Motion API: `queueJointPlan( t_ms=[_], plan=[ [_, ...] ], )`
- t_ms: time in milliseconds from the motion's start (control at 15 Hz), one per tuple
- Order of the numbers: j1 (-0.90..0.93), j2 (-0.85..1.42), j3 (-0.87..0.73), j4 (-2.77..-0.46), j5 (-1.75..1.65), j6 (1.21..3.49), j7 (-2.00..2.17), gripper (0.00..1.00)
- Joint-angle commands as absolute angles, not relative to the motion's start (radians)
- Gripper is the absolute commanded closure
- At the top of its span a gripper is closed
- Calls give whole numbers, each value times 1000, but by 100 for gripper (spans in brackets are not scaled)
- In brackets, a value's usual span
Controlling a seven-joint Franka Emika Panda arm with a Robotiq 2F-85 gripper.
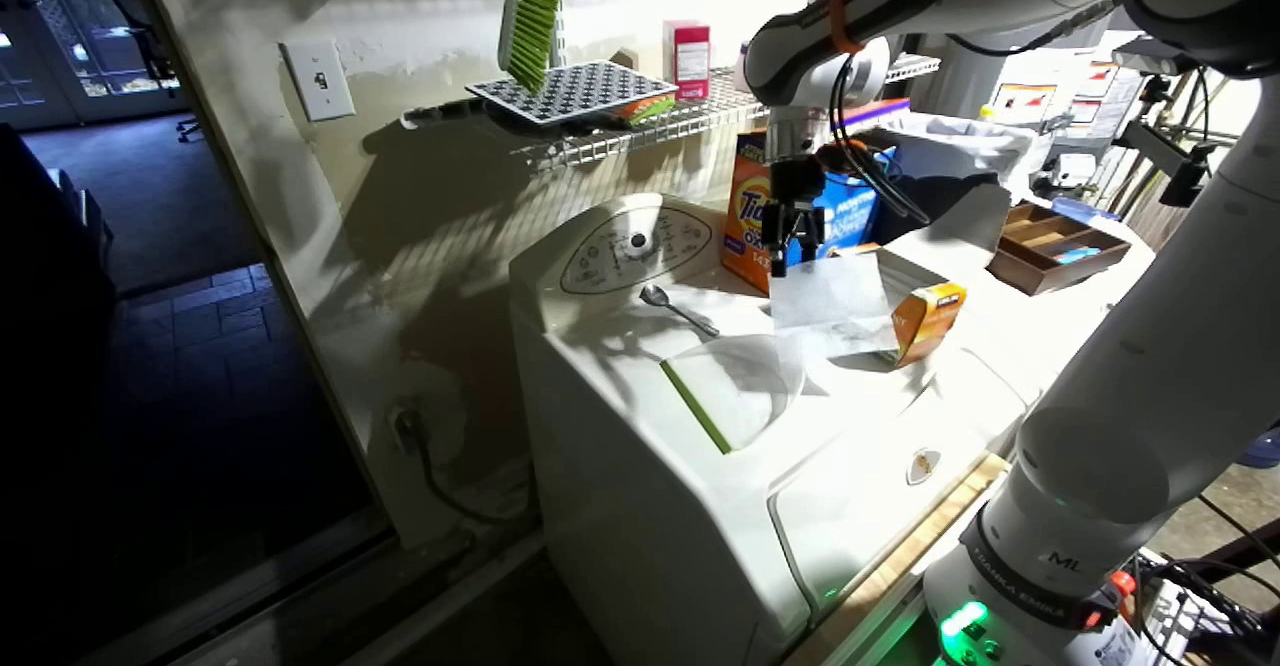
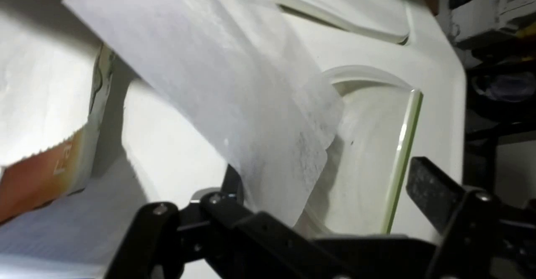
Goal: Remove one paper from the orange box.
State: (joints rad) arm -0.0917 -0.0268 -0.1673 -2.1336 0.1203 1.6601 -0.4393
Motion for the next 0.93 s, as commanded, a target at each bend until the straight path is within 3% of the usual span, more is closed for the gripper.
queueJointPlan(
  t_ms=[0, 333, 867],
  plan=[
    [-86, -70, -130, -2216, 39, 1819, -422, 0],
    [-80, -118, -100, -2325, -84, 2043, -368, 0],
    [-93, -191, -64, -2474, -448, 2208, -133, 0]
  ],
)
